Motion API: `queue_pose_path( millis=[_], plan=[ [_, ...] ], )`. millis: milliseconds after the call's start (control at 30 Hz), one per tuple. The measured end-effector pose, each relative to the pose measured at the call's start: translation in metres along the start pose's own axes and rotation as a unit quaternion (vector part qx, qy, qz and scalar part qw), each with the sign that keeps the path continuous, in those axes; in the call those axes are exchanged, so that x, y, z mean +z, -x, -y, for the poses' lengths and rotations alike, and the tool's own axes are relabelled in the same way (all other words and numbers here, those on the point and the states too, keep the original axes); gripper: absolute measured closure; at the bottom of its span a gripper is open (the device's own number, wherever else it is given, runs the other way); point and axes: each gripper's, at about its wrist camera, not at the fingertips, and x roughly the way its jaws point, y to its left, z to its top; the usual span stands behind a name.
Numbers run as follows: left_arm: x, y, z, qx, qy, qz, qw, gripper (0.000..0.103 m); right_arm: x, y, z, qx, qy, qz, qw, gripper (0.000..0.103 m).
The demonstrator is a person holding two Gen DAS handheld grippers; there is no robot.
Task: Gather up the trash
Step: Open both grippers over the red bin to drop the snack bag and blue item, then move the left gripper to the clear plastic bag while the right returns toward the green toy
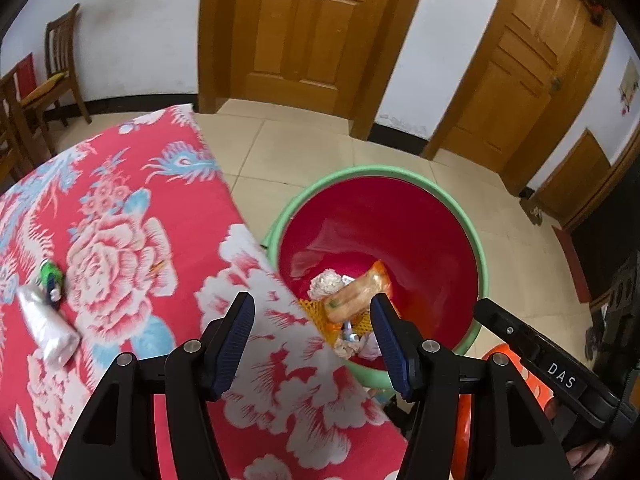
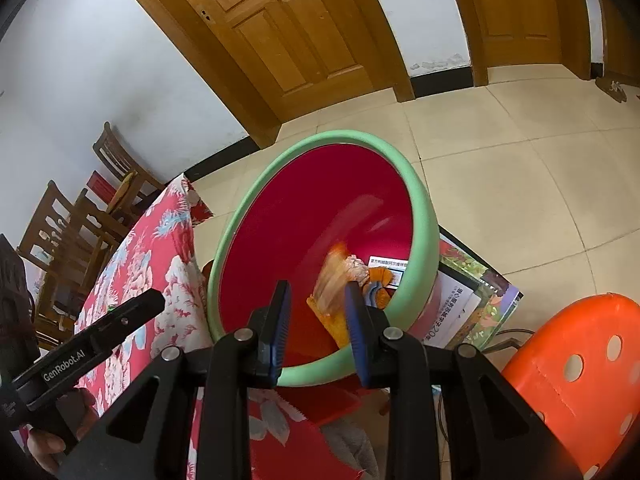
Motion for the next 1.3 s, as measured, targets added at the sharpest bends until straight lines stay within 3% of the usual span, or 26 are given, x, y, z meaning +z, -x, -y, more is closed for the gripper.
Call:
queue_pose_path(
  millis=[400, 700, 1067, 1300],
  plan=[
    [-0.012, 0.037, -0.050, 0.043, 0.051, 0.034, 0.9972, 0.041, -0.008, 0.006, -0.020, 0.019, 0.014, -0.002, 1.000, 0.065],
    [-0.020, 0.057, -0.107, 0.101, 0.123, 0.056, 0.9857, 0.041, -0.012, 0.007, -0.036, 0.026, 0.028, -0.006, 0.999, 0.062],
    [-0.032, 0.051, -0.154, 0.143, 0.177, 0.042, 0.9729, 0.041, -0.013, 0.003, -0.047, 0.028, 0.037, -0.011, 0.999, 0.060],
    [-0.031, 0.037, -0.165, 0.134, 0.196, 0.034, 0.9709, 0.041, -0.015, 0.000, -0.055, 0.031, 0.042, -0.015, 0.999, 0.059]
  ],
)
